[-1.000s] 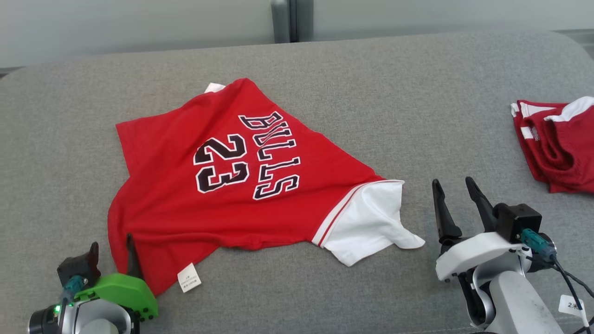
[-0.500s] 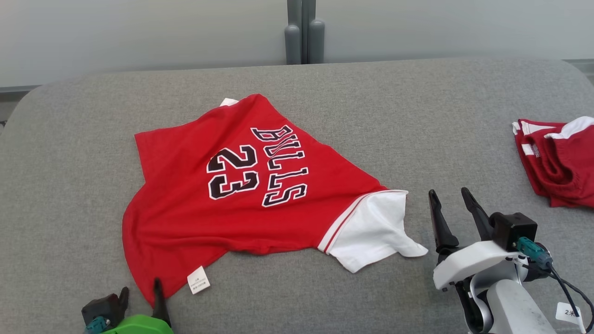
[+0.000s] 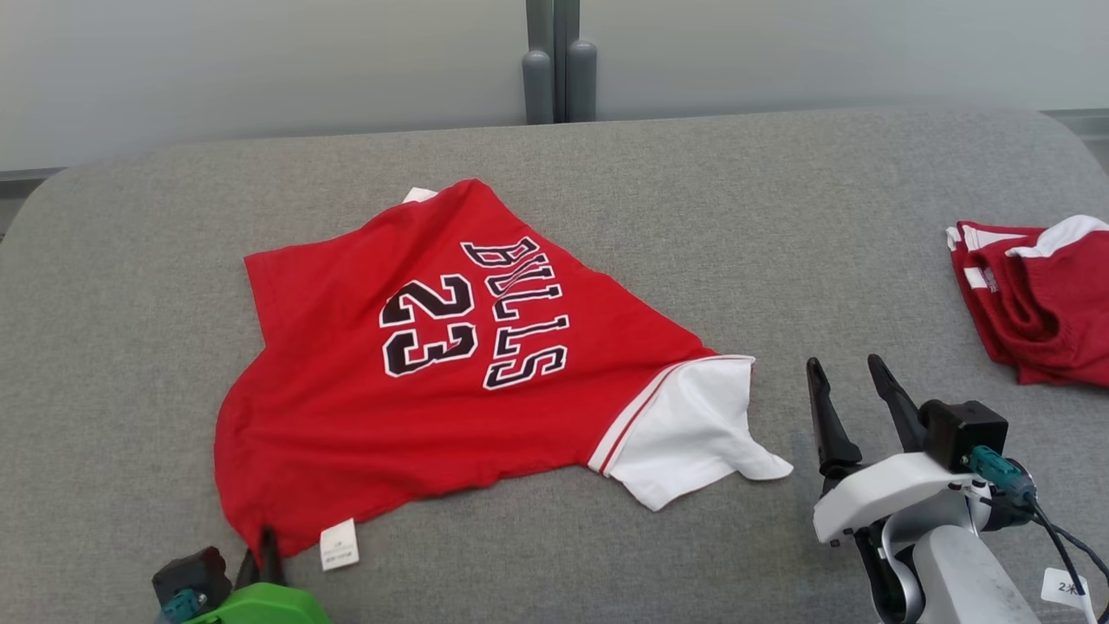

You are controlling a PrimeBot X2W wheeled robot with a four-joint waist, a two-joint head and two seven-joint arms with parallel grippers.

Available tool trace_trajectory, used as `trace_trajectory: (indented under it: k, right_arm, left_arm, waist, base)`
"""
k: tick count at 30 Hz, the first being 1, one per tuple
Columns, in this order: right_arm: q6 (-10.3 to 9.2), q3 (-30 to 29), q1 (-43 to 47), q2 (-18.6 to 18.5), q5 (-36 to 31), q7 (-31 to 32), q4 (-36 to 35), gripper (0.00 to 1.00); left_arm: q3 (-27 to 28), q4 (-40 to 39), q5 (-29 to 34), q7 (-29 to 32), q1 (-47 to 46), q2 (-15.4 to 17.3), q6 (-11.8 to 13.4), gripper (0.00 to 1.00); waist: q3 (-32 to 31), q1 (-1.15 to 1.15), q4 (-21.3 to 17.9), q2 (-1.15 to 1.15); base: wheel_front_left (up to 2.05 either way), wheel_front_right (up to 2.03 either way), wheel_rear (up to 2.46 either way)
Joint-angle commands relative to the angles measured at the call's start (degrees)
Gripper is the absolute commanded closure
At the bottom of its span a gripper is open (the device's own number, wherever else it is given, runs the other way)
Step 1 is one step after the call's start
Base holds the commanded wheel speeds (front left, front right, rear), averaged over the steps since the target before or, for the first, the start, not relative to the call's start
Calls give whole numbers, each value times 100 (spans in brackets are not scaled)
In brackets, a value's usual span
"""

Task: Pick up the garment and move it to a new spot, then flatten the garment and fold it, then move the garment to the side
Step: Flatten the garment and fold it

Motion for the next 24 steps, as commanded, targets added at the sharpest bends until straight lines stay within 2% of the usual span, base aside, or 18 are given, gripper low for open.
trace_trajectory:
  k: [1,8,9,10,11,19,24]
  right_arm:
    - [-9,-13,79,-10,30,-3,5,0]
    - [-9,-75,87,-10,23,-3,-19,0]
    - [-9,-69,77,-10,19,-3,-19,0]
    - [-9,-59,45,-10,0,-3,-9,0]
    - [-9,-43,1,-10,-38,-3,-2,0]
    - [-9,301,-571,-162,-106,-3,153,0]
    - [-9,811,-1121,-317,160,-3,764,0]
  left_arm:
    - [85,-43,88,11,8,83,55,100]
    - [532,-71,367,11,40,217,206,100]
    - [569,-64,406,11,33,214,220,96]
    - [586,-81,452,11,23,210,210,38]
    - [600,-92,486,11,10,197,198,0]
    - [566,-338,729,11,-175,58,85,0]
    - [326,-506,807,11,-331,19,-2,0]
  waist:
    - [-7,0,6,0]
    - [34,0,80,0]
    - [51,0,97,0]
    - [72,0,118,0]
    - [93,0,143,0]
    - [350,0,479,0]
    - [588,0,870,0]
  base:
    - [0,0,0]
    - [0,0,0]
    - [0,0,0]
    - [0,0,0]
    - [0,0,0]
    - [0,0,0]
    - [0,0,0]
